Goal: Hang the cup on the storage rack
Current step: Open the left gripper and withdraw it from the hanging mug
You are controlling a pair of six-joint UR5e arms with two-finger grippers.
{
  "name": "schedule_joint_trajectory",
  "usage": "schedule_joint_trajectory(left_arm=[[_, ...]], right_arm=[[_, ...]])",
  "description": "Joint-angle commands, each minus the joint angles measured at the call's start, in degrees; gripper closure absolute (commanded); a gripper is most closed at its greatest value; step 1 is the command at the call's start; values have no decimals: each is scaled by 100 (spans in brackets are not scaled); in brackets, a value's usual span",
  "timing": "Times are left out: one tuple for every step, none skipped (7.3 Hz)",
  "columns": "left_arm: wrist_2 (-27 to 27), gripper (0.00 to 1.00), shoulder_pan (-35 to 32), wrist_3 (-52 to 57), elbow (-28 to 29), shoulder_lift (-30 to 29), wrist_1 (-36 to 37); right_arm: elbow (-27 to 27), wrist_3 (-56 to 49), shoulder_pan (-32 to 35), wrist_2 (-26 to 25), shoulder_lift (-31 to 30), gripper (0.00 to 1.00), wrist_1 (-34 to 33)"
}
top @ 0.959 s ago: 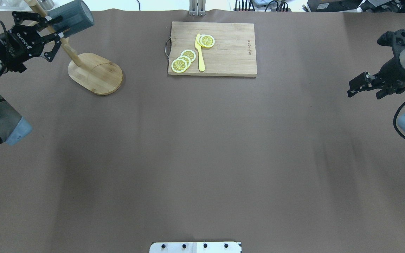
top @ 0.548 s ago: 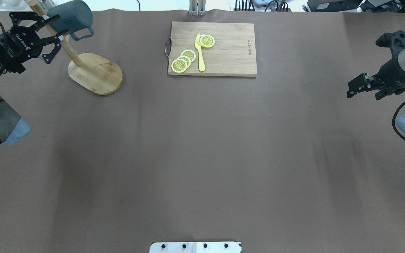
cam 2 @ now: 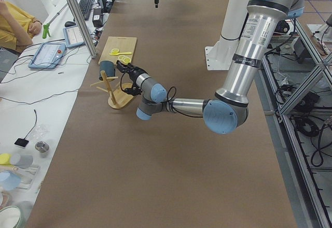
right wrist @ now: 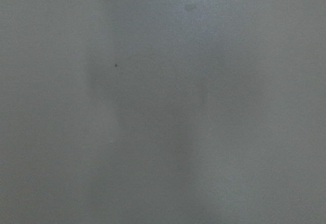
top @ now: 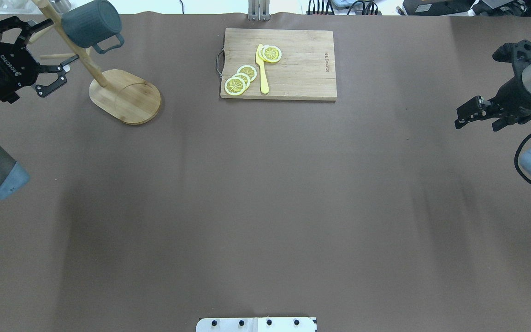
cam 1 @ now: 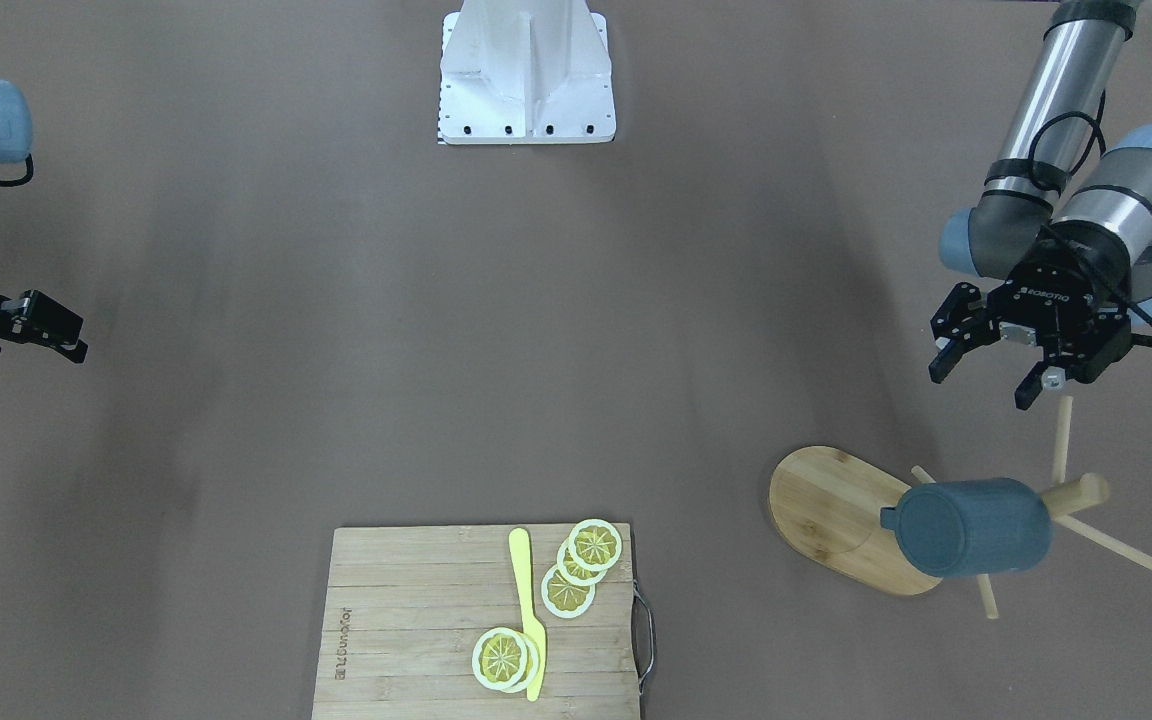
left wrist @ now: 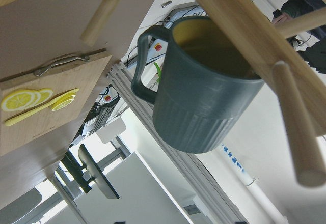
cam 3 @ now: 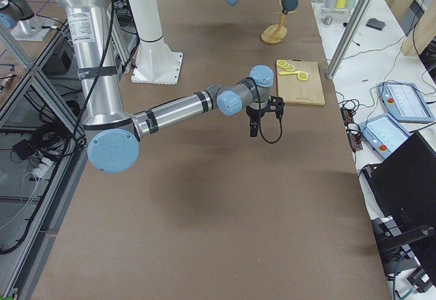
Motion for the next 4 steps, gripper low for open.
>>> schedule_joint_trajectory(left_arm=[[-612,2,-105,1562,-353,527,-196],[-903,2,-115,3181,-450,842,-170],[-1141,2,-115,4972,-468,1185,-127],[-1126,2,-132,6652,-442,1449,-4]], right_arm=[[-2,-26,14,7,-7,0,0],[16,-26,14,25,-7,0,0],[34,-26,40,7,-25,0,0],[34,-70,118,-10,-42,0,9]])
